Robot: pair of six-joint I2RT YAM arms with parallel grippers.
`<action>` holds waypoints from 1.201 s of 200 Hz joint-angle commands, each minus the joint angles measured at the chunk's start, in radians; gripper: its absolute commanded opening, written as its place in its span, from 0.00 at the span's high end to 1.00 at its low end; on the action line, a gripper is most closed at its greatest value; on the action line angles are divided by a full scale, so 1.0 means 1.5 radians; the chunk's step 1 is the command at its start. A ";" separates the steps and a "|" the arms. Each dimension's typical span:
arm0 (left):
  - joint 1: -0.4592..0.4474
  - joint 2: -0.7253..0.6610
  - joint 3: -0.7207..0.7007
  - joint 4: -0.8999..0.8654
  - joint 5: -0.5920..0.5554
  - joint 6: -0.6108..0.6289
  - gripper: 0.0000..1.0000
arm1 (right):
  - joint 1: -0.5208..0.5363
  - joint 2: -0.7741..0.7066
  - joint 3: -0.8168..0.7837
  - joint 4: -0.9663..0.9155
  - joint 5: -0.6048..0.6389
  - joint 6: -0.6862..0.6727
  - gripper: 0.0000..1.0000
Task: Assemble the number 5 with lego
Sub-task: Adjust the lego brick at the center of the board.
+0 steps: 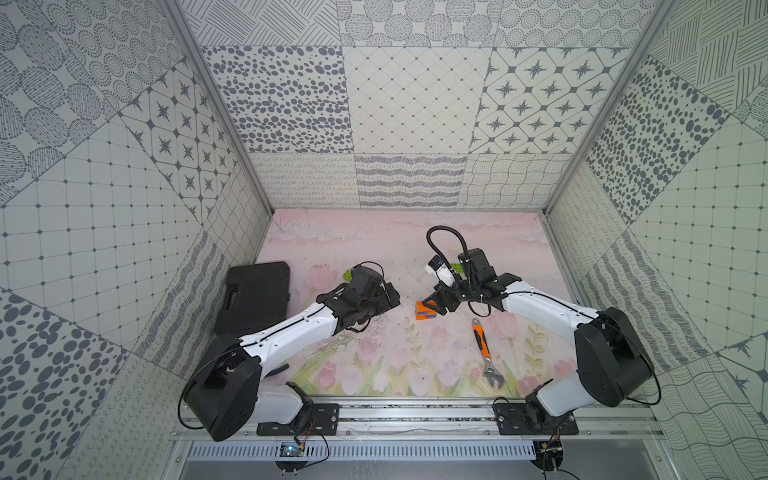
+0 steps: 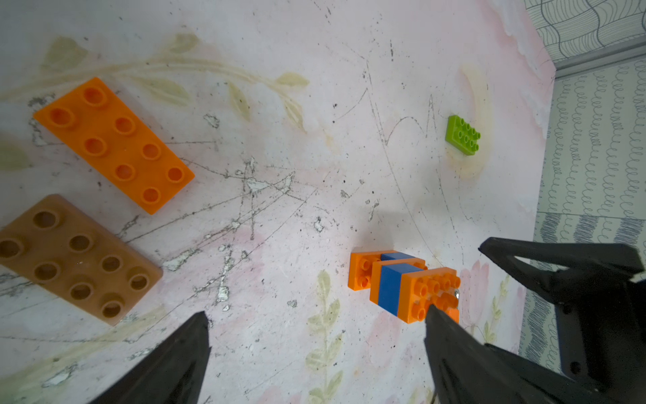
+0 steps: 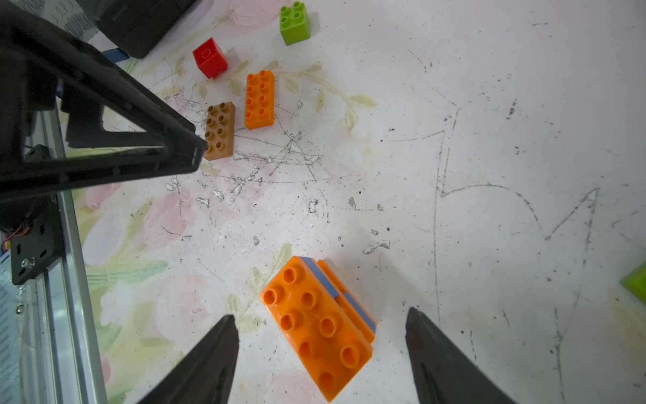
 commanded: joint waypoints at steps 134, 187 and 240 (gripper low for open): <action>-0.001 -0.002 -0.023 0.050 -0.021 0.072 0.01 | 0.025 0.130 0.109 -0.133 -0.002 -0.106 0.28; 0.000 0.015 -0.007 0.043 -0.015 0.072 0.01 | 0.038 0.180 0.150 -0.191 -0.013 -0.082 0.42; 0.000 0.021 -0.004 0.041 -0.015 0.069 0.01 | 0.038 0.169 0.144 -0.173 -0.029 -0.063 0.56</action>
